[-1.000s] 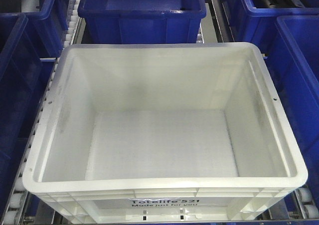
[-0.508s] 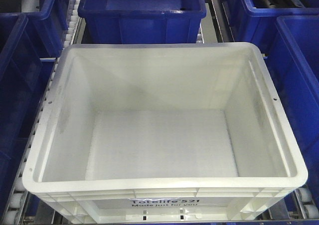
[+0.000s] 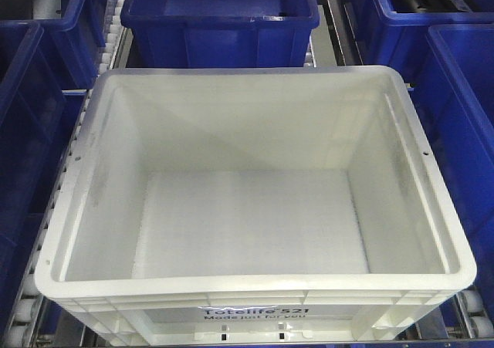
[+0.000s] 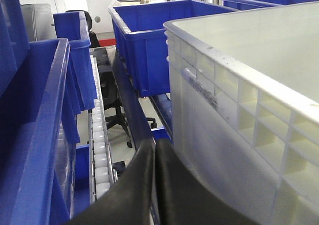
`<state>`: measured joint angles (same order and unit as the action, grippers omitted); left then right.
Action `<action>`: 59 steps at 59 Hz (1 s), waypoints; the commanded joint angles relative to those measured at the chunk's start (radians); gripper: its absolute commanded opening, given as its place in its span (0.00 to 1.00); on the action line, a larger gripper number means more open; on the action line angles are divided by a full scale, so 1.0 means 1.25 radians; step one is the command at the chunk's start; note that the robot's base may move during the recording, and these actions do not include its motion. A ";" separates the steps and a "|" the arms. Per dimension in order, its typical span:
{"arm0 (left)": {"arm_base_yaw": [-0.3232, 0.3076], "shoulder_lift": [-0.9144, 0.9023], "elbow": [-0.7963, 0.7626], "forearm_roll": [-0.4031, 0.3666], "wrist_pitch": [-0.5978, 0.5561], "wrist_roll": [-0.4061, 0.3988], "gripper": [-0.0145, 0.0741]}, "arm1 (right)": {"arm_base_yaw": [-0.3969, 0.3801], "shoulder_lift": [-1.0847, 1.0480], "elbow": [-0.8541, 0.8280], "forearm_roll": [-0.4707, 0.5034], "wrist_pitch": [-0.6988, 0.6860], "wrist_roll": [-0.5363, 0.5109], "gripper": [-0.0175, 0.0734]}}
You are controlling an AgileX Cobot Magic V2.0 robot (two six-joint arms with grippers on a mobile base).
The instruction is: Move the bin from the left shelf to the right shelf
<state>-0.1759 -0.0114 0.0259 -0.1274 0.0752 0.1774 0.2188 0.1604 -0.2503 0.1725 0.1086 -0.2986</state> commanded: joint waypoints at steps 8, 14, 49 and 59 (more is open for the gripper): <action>-0.003 -0.011 0.014 -0.007 -0.053 -0.005 0.16 | 0.000 0.010 -0.022 -0.004 -0.052 -0.006 0.18; -0.003 -0.011 0.014 -0.007 -0.053 -0.005 0.16 | 0.000 0.010 -0.022 -0.004 -0.052 -0.007 0.18; -0.003 -0.011 0.014 -0.007 -0.053 -0.005 0.16 | 0.000 -0.150 0.238 -0.029 -0.070 0.119 0.18; -0.003 -0.013 0.015 -0.007 -0.053 -0.005 0.16 | 0.002 -0.146 0.239 -0.037 -0.059 0.104 0.18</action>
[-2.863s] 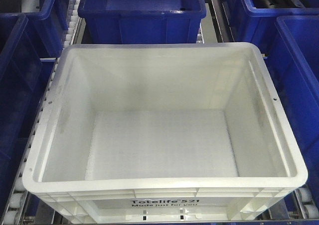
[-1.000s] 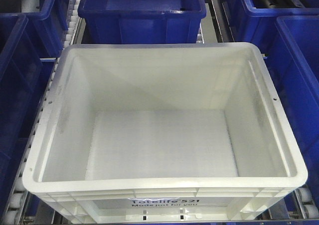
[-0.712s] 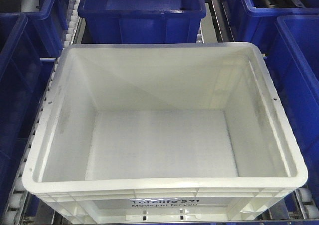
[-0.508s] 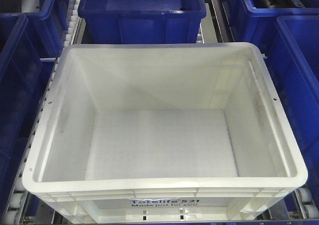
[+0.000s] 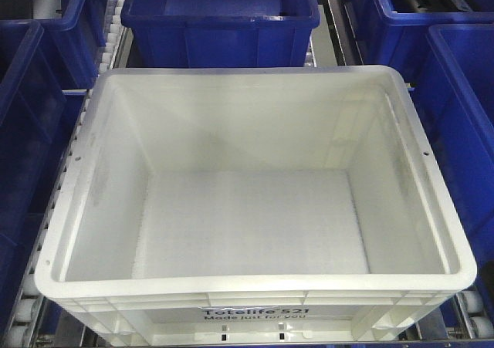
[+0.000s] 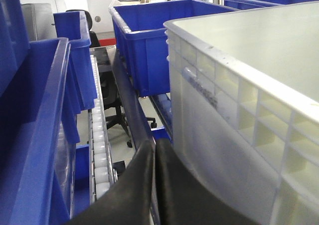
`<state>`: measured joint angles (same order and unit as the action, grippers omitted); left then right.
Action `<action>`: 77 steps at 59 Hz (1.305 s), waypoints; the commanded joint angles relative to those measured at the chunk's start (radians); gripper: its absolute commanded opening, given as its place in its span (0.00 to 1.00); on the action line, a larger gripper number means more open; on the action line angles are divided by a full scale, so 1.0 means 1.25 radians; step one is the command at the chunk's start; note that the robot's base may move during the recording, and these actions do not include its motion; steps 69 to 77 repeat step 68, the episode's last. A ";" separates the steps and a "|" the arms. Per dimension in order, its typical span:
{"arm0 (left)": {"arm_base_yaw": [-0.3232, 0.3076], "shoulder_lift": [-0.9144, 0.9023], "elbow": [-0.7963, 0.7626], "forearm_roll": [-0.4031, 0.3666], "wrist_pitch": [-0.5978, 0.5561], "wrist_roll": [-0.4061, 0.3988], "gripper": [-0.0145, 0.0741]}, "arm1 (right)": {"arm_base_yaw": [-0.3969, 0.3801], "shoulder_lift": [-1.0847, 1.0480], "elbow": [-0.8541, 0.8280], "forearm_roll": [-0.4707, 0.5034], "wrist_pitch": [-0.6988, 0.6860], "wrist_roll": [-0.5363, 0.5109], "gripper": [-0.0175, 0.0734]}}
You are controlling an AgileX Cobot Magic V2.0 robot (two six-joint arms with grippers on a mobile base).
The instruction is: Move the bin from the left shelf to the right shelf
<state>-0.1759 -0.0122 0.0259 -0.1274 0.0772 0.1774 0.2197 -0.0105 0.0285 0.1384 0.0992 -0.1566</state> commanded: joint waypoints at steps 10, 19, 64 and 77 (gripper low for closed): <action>-0.003 -0.012 0.015 -0.007 -0.055 -0.005 0.16 | 0.001 -0.009 0.016 -0.010 -0.052 -0.010 0.18; -0.003 -0.012 0.015 -0.007 -0.055 -0.005 0.16 | 0.001 -0.008 0.016 -0.010 -0.047 -0.009 0.18; -0.003 -0.012 0.015 -0.007 -0.055 -0.005 0.16 | 0.001 -0.008 0.016 -0.010 -0.046 -0.009 0.18; -0.003 -0.012 0.015 -0.007 -0.055 -0.005 0.16 | 0.001 -0.008 0.016 -0.010 -0.046 -0.009 0.18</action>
